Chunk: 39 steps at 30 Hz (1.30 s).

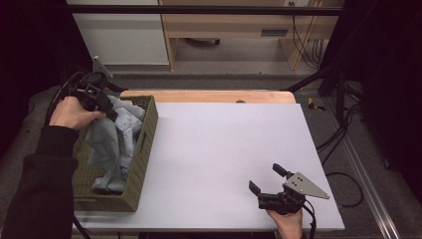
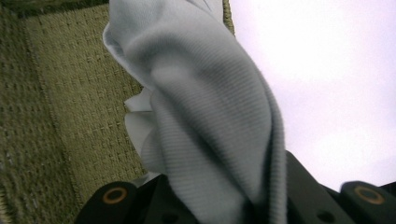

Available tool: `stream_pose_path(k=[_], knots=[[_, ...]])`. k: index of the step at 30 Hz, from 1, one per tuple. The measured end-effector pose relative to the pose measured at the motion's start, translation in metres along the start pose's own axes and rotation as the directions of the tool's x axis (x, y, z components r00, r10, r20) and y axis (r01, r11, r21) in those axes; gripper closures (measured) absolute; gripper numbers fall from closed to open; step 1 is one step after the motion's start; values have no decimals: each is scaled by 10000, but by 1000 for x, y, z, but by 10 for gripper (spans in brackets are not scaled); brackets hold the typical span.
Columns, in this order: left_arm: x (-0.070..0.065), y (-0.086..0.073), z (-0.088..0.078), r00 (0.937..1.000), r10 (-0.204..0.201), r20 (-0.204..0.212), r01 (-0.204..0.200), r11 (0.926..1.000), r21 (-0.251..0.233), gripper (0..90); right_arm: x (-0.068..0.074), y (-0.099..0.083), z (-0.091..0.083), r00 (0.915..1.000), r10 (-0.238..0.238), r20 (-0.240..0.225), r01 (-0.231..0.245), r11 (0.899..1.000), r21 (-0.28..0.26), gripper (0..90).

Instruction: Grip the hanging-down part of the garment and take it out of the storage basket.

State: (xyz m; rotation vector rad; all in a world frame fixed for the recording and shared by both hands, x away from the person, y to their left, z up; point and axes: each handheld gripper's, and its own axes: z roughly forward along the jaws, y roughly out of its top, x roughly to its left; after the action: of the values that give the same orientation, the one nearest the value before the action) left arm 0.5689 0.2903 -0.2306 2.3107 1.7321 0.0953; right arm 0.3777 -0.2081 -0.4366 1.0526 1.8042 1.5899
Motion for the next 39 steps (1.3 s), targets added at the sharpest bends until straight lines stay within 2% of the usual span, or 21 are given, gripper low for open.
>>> stream_pose_path(k=[10, 17, 21, 30, 35, 36, 37, 39], knots=[[0, -6, -28, 9998, 97, -155, -103, 9991, -411, 813, 8, 6, 11, 9990, -201, -409, 206, 9997, 141, 4], [-2, -10, -51, 9998, 72, -202, -90, 9956, -934, 812, 15, 13, 18, 9978, -276, -607, 280, 9996, 49, 4], [-4, -11, -62, 9996, 133, -234, -158, 9937, -1113, 813, 21, 20, 26, 9959, -230, -874, 235, 9997, 42, 4], [-6, -12, -74, 9993, 206, -308, -245, 9908, -1328, 813, 34, 36, 56, 9899, -418, -1352, 427, 9991, 44, 4], [-6, -13, -77, 9992, 235, -324, -276, 9907, -1336, 813, 51, 45, 78, 9807, -434, -1908, 441, 9990, -2, 9], [-6, -13, -78, 9993, 223, -290, -259, 9908, -1330, 813, 59, 49, 87, 9770, -552, -2060, 564, 9984, -2, 10], [-6, -13, -79, 9992, 225, -328, -267, 9906, -1345, 813, 59, 49, 87, 9770, -552, -2060, 564, 9984, -2, 10], [-6, -14, -80, 9992, 219, -320, -261, 9903, -1362, 813, 69, 53, 97, 9722, -560, -2273, 583, 9983, 33, 11]])
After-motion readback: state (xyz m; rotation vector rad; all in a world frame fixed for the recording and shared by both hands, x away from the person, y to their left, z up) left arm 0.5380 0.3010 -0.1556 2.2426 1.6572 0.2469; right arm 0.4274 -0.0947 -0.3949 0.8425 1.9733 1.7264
